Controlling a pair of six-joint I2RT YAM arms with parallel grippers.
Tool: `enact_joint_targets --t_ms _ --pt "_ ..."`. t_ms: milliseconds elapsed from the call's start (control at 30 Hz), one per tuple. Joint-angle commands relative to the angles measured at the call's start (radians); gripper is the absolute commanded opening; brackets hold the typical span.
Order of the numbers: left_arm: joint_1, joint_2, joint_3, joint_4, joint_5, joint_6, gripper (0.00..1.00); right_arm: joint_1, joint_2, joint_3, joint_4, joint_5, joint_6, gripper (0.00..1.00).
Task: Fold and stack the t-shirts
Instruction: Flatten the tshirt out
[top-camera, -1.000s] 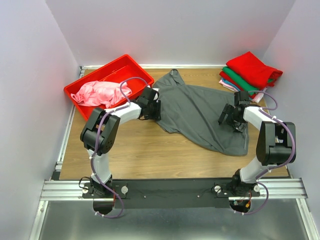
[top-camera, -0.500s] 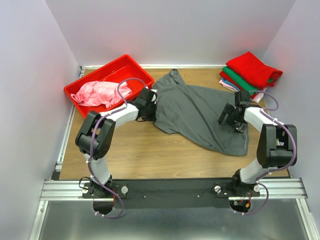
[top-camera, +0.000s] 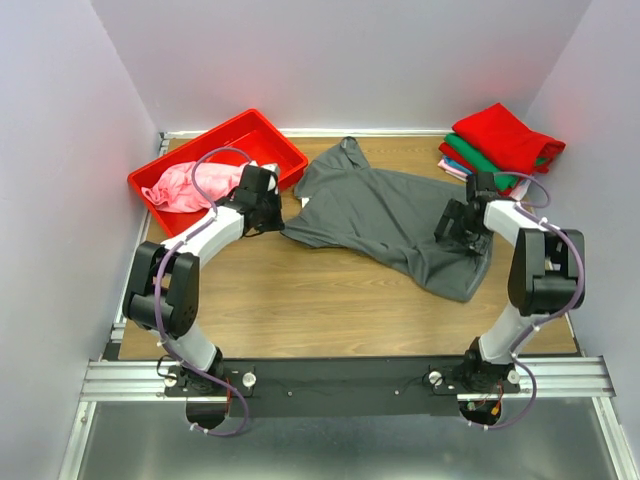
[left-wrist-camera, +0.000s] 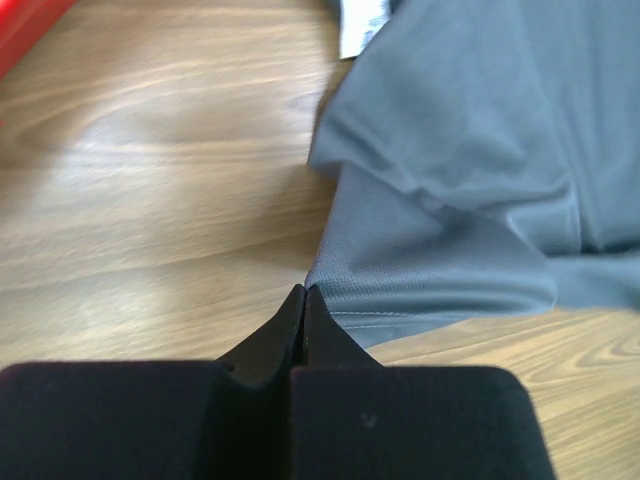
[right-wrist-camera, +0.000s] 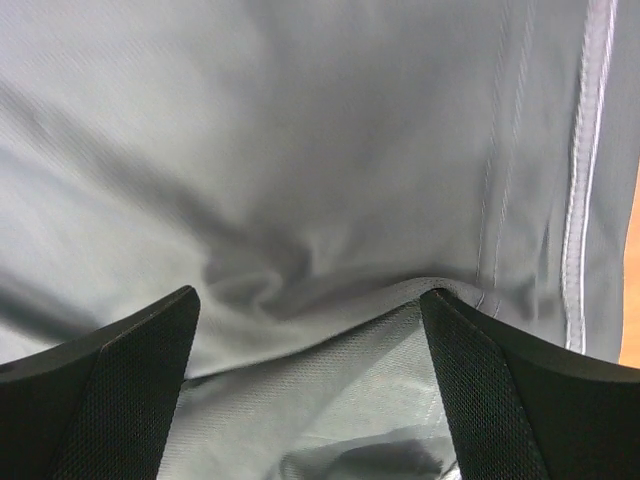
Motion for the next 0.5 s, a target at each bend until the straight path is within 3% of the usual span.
enact_joint_targets --t_ms 0,267,467 --pt "0.03 -0.046 -0.024 -0.019 -0.016 0.022 0.0 -0.001 0.131 0.053 0.014 -0.043 -0.007 0.97" --pt "0.042 -0.011 0.024 -0.02 0.041 0.055 0.0 -0.001 0.141 0.205 0.008 -0.123 -0.028 0.97" --pt "0.042 0.017 0.072 -0.033 0.061 0.078 0.0 -0.001 -0.06 0.169 -0.058 -0.102 0.015 0.98"
